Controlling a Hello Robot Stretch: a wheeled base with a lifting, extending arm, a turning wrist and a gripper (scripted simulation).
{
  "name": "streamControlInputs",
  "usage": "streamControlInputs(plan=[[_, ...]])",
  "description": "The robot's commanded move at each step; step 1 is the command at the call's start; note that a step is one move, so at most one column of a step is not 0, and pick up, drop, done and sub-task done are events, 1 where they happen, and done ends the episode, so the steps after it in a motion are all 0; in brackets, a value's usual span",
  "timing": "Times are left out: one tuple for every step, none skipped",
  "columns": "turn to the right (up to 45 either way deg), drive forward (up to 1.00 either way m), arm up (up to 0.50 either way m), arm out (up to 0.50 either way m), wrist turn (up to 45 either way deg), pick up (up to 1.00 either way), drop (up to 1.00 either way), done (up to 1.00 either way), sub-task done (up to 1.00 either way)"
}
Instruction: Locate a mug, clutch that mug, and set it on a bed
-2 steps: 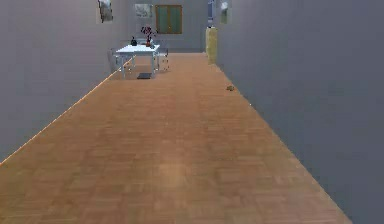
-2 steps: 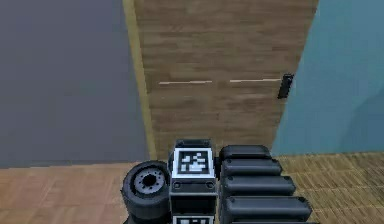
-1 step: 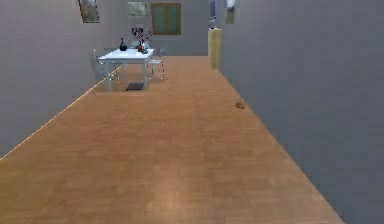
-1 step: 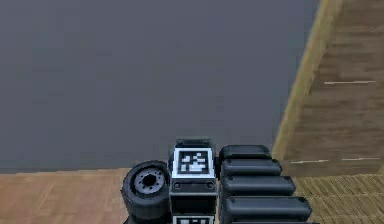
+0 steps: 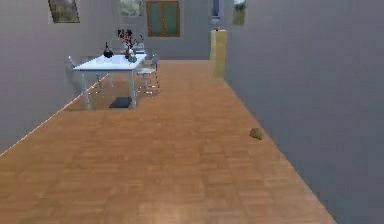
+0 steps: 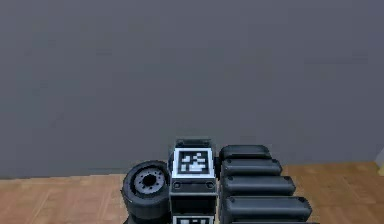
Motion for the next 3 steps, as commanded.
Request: streamControlInputs(plan=[[0.0, 1.00, 0.00, 0.00, 0.0, 0.00, 0.00, 0.00, 0.00], [0.0, 1.00, 0.00, 0.00, 0.0, 0.00, 0.00, 0.00, 0.00], [0.0, 1.00, 0.00, 0.00, 0.0, 0.00, 0.00, 0.00, 0.00]])
